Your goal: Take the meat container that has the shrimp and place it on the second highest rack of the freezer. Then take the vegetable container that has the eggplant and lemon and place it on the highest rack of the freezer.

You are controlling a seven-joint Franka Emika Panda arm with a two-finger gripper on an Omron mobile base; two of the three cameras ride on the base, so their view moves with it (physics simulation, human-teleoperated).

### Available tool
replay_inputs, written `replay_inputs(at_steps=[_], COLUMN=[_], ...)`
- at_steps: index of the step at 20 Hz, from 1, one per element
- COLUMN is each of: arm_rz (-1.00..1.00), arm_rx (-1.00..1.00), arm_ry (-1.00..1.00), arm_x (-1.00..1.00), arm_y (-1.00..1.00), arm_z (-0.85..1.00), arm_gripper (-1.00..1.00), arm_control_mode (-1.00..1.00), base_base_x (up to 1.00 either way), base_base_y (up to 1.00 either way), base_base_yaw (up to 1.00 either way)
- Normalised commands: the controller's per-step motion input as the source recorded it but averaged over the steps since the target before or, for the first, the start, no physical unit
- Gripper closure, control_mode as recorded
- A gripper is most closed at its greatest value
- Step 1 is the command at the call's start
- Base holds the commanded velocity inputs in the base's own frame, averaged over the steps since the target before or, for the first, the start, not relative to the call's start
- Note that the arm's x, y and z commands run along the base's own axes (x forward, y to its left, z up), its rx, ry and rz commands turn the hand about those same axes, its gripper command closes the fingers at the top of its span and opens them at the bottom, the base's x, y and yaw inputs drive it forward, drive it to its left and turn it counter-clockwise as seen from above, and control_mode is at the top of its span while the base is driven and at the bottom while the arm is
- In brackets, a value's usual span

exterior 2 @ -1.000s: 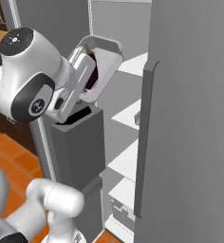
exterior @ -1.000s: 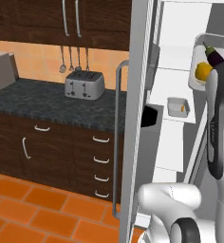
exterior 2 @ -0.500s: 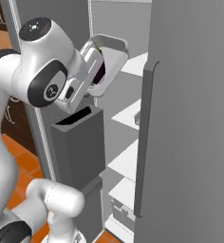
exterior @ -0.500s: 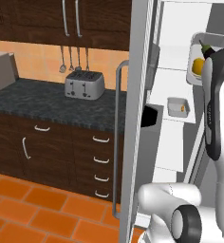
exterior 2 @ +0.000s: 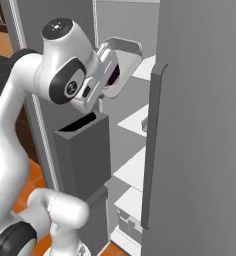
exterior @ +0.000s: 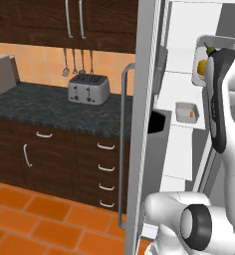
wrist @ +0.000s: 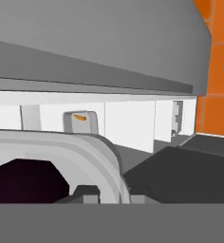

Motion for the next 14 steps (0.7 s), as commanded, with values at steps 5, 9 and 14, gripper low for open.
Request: replay_inputs(at_steps=[5, 9, 14], arm_rz=[0.0, 0.0, 0.0], arm_rx=[0.0, 0.0, 0.0], arm_ry=[0.0, 0.04, 0.05], arm_x=[0.43, 0.48, 0.56], arm_y=[-0.13, -0.21, -0.22], arm_z=[-0.17, 0.0, 0.0], arm_gripper=[1.0, 1.0, 1.0], arm_control_mode=[-1.0, -1.0, -1.0], base_base_x=[0.0, 0.0, 0.0], base_base_y=[0.0, 0.0, 0.0], base_base_yaw=[0.0, 0.0, 0.0])
